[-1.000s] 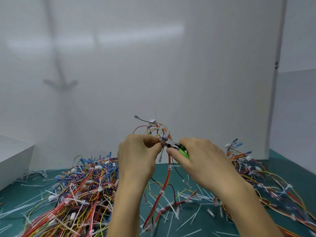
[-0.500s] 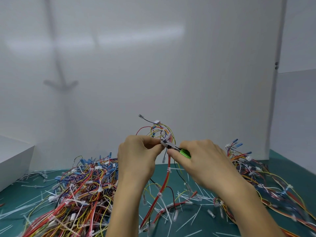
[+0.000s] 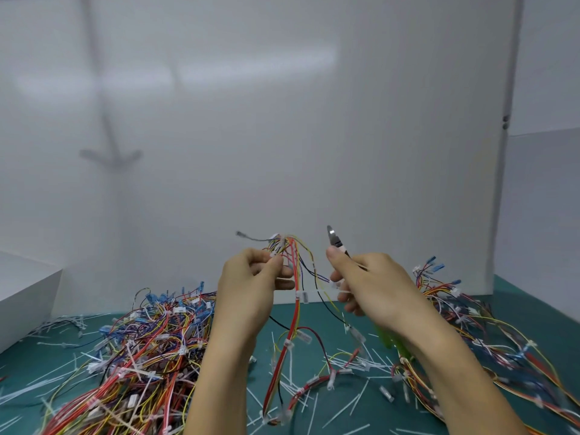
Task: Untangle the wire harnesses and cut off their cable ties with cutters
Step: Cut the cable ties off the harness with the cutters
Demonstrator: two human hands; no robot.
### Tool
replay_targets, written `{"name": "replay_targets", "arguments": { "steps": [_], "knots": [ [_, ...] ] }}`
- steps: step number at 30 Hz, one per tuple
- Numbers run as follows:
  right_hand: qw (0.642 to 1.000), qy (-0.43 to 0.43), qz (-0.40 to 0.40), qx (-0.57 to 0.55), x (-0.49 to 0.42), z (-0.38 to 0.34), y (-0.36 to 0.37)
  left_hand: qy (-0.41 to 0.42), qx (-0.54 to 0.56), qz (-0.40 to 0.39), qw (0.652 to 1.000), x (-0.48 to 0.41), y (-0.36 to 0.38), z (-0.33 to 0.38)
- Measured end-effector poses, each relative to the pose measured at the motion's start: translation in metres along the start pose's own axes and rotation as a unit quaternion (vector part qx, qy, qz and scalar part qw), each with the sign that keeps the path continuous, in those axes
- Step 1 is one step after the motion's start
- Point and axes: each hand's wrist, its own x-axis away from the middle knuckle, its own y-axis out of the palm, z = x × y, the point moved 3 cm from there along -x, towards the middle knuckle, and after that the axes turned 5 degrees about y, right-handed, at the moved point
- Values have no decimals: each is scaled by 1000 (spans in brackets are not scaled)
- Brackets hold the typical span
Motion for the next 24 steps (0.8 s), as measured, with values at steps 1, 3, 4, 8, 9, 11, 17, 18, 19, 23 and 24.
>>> {"name": "replay_targets", "arguments": {
  "steps": [1,3,4,8,9,11,17,18,19,23,24],
  "knots": [
    [999,17,-17,-33,-2,2,0,-11,18,-5,1000,0,0,0],
    [995,45,-49,-81,-1,3,1,-32,48,-16,998,1,1,-1],
    [994,50,-57,-80,0,3,1,-39,61,-24,997,1,2,0],
    [997,55,-49,16,5,2,2,-50,71,-41,995,0,0,2],
    [997,59,-49,31,6,2,2,-52,70,-42,995,0,0,2],
    [996,67,-56,37,7,3,2,-53,66,-42,996,-1,0,0],
    [997,50,-62,4,9,-2,1,-49,44,-48,997,-2,1,-6],
    [997,46,-55,4,9,-2,1,-47,44,-49,997,-2,1,-7],
    [998,45,-50,3,9,-2,0,-46,46,-49,997,-2,1,-7],
    [994,58,-49,-73,7,-2,2,-47,49,-38,997,-4,-1,-8],
    [993,55,-51,-96,6,-2,3,-48,52,-37,997,-4,-1,-8]
  ]
}}
